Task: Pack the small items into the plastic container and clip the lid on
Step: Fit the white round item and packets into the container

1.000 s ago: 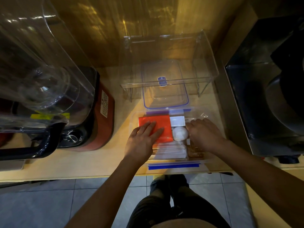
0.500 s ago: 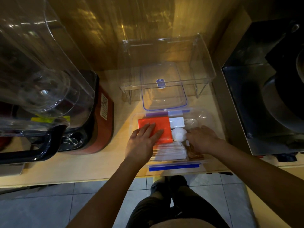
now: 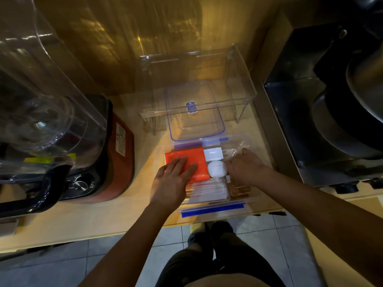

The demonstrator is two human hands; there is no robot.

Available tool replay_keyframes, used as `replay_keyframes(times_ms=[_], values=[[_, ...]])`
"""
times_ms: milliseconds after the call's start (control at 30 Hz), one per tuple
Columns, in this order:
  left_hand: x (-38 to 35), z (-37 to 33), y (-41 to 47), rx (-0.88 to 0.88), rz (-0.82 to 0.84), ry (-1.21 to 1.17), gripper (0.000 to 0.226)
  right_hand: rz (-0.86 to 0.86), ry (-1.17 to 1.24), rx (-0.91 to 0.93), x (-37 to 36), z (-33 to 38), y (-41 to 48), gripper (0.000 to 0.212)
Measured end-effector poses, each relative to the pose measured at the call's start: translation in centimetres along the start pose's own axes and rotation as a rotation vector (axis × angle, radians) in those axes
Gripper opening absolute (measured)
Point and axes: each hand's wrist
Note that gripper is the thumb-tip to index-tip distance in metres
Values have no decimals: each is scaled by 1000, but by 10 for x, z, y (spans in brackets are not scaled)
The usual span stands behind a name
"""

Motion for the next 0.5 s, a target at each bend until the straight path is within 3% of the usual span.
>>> replay_keyframes(times_ms=[133, 333, 500], values=[[1, 0, 0, -1, 1, -6, 67, 87, 113, 37, 8, -4, 0, 29], [2, -2, 0, 3, 4, 0, 70, 301, 484, 74, 24, -20, -6, 30], [1, -1, 0, 8, 15, 17, 69, 350, 429, 43, 23, -13, -3, 33]])
Point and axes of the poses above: each hand's wrist, its own y-axis towards the middle knuckle, its own x-axis out of the back of the hand, z = x × y, and after that the axes turned 7 degrees about -z, right-handed
